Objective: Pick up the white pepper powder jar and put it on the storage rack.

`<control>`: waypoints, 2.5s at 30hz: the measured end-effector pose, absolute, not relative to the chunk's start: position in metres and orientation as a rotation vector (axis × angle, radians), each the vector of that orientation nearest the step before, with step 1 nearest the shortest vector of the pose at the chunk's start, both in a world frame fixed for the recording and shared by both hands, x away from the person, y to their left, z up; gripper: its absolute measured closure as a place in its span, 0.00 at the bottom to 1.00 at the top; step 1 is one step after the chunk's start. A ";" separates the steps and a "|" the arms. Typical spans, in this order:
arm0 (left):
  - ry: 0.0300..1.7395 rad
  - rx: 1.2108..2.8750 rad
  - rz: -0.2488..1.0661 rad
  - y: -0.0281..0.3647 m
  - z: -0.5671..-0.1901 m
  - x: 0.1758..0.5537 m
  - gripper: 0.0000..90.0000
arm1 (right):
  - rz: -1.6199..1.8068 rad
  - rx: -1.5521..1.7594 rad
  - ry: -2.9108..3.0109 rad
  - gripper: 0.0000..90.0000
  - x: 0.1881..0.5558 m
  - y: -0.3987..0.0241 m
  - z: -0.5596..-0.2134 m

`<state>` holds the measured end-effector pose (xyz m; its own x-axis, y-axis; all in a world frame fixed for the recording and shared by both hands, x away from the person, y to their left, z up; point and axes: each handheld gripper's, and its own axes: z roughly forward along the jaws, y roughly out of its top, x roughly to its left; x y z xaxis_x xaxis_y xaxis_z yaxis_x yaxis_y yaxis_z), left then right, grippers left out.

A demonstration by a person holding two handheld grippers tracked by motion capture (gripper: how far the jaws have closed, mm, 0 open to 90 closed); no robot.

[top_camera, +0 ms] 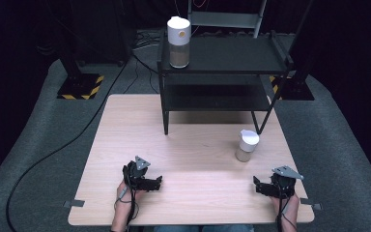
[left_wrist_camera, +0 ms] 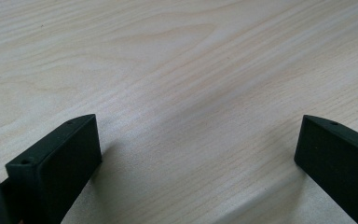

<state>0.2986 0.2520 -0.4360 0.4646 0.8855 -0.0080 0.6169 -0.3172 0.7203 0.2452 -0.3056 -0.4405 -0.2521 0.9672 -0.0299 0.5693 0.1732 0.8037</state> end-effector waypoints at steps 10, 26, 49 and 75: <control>1.244 2.052 0.520 0.252 -0.436 0.300 0.00 | 0.949 1.427 1.947 0.00 0.254 -0.306 -0.434; 1.243 2.055 0.520 0.252 -0.436 0.300 0.00 | 1.059 1.282 1.991 0.00 0.326 -0.281 -0.419; 1.245 2.051 0.525 0.252 -0.436 0.299 0.01 | 1.113 1.300 1.920 0.33 0.332 -0.277 -0.439; 1.248 2.049 0.528 0.252 -0.436 0.299 0.01 | 1.161 1.264 1.930 0.33 0.325 -0.293 -0.400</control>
